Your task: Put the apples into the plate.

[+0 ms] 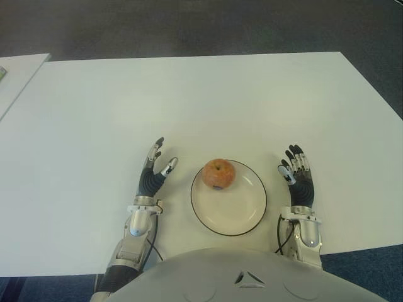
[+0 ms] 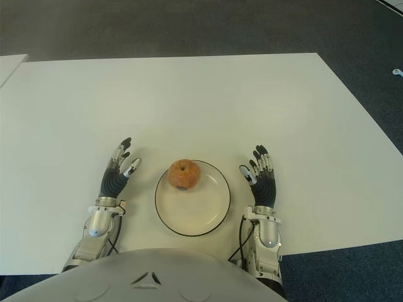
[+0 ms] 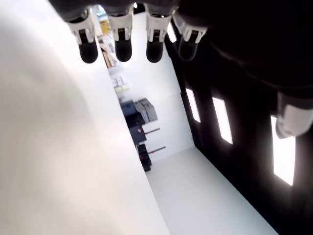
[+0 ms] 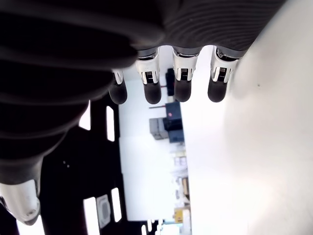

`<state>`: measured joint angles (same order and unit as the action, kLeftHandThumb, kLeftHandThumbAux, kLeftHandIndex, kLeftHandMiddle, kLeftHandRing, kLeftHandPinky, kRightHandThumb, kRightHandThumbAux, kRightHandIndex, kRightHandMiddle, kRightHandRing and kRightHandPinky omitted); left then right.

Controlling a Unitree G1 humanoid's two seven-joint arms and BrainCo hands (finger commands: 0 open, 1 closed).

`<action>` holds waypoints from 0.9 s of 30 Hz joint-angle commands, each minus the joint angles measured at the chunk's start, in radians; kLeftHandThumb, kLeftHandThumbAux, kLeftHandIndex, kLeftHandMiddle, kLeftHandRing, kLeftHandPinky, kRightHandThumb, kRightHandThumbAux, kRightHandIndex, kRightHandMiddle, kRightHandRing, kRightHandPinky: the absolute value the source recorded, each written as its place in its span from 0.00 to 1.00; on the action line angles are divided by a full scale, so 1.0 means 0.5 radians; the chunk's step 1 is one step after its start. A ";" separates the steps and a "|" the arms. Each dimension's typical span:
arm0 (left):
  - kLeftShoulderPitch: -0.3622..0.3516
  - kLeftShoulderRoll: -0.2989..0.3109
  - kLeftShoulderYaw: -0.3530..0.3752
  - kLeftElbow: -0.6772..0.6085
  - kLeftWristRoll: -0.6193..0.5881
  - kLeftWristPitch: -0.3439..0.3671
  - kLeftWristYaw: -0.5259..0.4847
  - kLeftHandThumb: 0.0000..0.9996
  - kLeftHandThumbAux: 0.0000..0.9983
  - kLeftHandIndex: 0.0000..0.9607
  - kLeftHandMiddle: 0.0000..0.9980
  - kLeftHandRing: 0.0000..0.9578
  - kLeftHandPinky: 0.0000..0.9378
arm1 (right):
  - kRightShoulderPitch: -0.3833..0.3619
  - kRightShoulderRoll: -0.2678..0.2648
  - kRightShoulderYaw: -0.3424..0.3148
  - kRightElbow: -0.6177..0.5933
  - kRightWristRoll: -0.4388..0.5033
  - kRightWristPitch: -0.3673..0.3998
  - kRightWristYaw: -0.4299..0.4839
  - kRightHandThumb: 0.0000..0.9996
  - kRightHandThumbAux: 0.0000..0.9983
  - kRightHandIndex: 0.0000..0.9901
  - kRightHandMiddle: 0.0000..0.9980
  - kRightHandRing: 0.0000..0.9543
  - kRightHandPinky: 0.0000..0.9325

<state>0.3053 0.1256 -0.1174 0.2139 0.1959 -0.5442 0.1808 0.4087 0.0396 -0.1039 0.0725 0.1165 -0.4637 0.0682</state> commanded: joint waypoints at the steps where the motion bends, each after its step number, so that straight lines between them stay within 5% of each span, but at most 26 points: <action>1: 0.014 -0.060 -0.022 -0.016 0.001 0.074 -0.032 0.06 0.44 0.06 0.01 0.00 0.03 | 0.096 0.017 0.030 -0.041 -0.004 0.087 -0.003 0.18 0.58 0.00 0.00 0.00 0.00; 10: 0.200 -0.126 -0.080 -0.199 -0.138 0.087 -0.161 0.07 0.44 0.08 0.04 0.01 0.03 | 0.223 -0.001 0.062 -0.198 -0.031 0.153 0.002 0.15 0.59 0.00 0.00 0.00 0.00; 19: 0.340 -0.120 -0.039 -0.142 -0.249 -0.048 -0.251 0.13 0.44 0.08 0.07 0.06 0.09 | 0.323 -0.010 0.103 -0.322 -0.007 0.197 0.025 0.17 0.58 0.00 0.00 0.00 0.00; 27: 0.411 -0.159 -0.090 -0.209 -0.205 -0.023 -0.263 0.12 0.53 0.04 0.07 0.06 0.06 | 0.389 -0.004 0.145 -0.404 -0.023 0.215 0.023 0.19 0.58 0.00 0.00 0.00 0.00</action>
<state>0.4866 0.0577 -0.1423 0.1190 0.0812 -0.5794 0.0647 0.5880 0.0339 -0.0432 -0.1169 0.1055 -0.3814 0.0789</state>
